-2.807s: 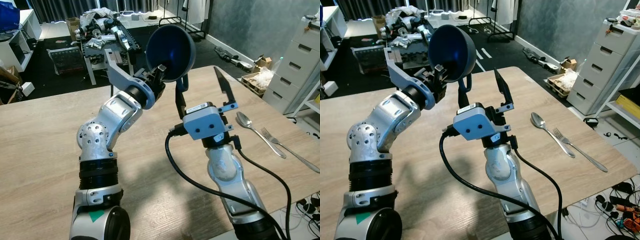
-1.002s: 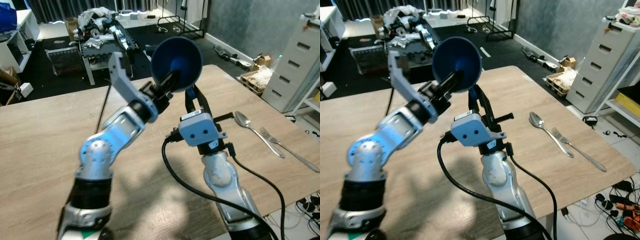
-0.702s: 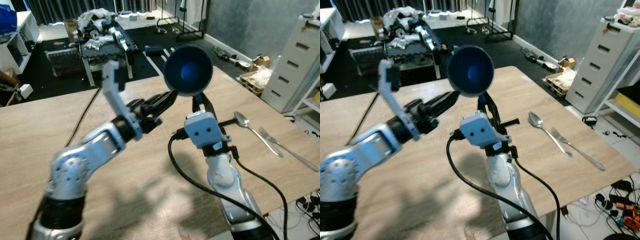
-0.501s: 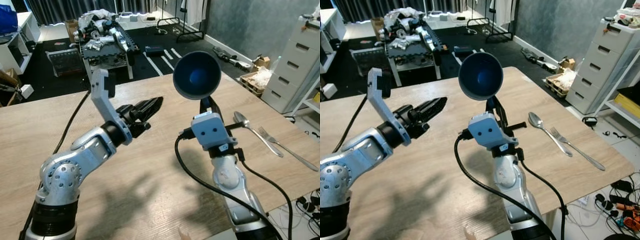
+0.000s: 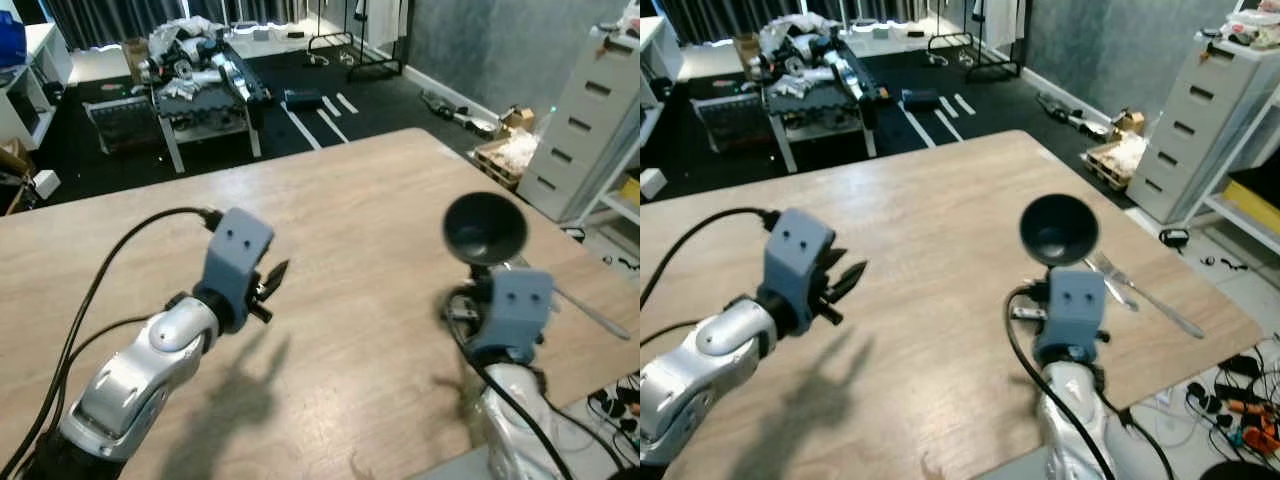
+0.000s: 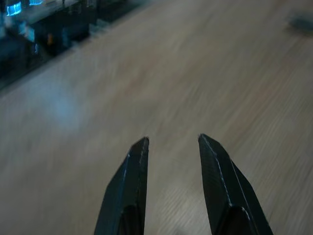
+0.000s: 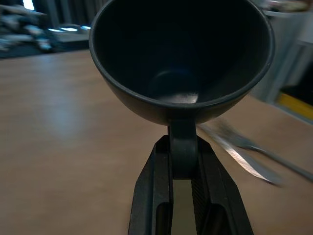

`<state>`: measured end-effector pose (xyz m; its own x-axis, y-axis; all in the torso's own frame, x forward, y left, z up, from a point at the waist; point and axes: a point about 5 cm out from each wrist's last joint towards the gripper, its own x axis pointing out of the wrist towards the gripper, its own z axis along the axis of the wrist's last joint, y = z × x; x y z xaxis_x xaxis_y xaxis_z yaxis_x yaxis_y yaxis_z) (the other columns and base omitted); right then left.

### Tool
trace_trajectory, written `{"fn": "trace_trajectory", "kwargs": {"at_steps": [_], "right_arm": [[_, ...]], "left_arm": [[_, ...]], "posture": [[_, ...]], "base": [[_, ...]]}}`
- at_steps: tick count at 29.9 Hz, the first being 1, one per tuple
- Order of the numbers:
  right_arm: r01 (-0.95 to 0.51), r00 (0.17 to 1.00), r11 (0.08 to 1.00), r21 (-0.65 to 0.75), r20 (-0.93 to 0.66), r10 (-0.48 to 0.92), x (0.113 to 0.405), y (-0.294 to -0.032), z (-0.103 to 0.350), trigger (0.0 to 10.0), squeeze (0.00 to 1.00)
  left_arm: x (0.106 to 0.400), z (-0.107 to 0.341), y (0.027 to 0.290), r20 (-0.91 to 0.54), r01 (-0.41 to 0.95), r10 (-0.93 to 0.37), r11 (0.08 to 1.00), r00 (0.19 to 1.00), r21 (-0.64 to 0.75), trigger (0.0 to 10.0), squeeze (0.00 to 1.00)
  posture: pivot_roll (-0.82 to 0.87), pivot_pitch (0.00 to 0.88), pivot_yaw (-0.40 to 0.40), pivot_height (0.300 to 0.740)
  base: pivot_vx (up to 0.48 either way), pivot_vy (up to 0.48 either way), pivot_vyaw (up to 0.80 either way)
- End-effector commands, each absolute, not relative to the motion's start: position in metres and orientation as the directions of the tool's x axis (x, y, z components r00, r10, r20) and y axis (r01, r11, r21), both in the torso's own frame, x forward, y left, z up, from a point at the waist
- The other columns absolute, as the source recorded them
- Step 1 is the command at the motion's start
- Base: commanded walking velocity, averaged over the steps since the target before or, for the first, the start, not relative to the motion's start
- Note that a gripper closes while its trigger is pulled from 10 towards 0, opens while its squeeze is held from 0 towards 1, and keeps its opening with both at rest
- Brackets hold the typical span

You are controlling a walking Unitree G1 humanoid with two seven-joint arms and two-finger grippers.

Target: Setting the table

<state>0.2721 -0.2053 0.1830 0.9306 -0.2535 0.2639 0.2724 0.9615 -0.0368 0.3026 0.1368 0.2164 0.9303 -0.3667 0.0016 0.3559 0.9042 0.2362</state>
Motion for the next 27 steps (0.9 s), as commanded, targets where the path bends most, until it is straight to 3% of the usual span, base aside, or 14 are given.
{"fn": "trace_trajectory", "kwargs": {"at_steps": [1,6,12,18,27], "right_arm": [[0.279,0.924,0.960,-0.022,0.279,-0.262,0.268,-0.210,0.187,10.0,0.00],[0.188,0.938,0.980,-0.065,0.309,-0.160,0.260,-0.219,0.191,10.0,0.00],[0.089,0.952,0.996,0.022,0.293,-0.092,0.265,-0.206,0.195,10.0,0.00],[0.094,0.959,0.994,0.051,0.264,-0.104,0.267,-0.206,0.191,10.0,0.00],[0.119,0.960,0.989,0.085,0.244,-0.136,0.265,-0.214,0.188,10.0,0.00]], "left_arm": [[0.302,0.214,0.142,0.004,0.334,-0.347,0.907,0.938,0.255,10.0,0.00],[0.298,0.205,0.148,0.021,0.322,-0.367,0.841,0.930,0.435,10.0,0.00],[0.310,0.208,0.145,0.094,0.253,-0.275,0.947,0.957,0.196,10.0,0.00],[0.316,0.210,0.139,0.105,0.259,-0.275,0.955,0.956,0.146,10.0,0.00],[0.322,0.209,0.135,0.117,0.270,-0.289,0.950,0.950,0.153,10.0,0.00]], "posture": [[0.02,0.135,0.114,0.740],[0.02,0.135,0.107,0.740],[0.01,0.130,0.094,0.740],[0.01,0.133,0.092,0.740],[0.00,0.129,0.099,0.740]], "base": [[0.000,0.000,0.00],[0.000,0.000,0.00],[0.000,0.000,0.00],[0.000,0.000,-0.14],[0.000,0.000,-0.78]]}}
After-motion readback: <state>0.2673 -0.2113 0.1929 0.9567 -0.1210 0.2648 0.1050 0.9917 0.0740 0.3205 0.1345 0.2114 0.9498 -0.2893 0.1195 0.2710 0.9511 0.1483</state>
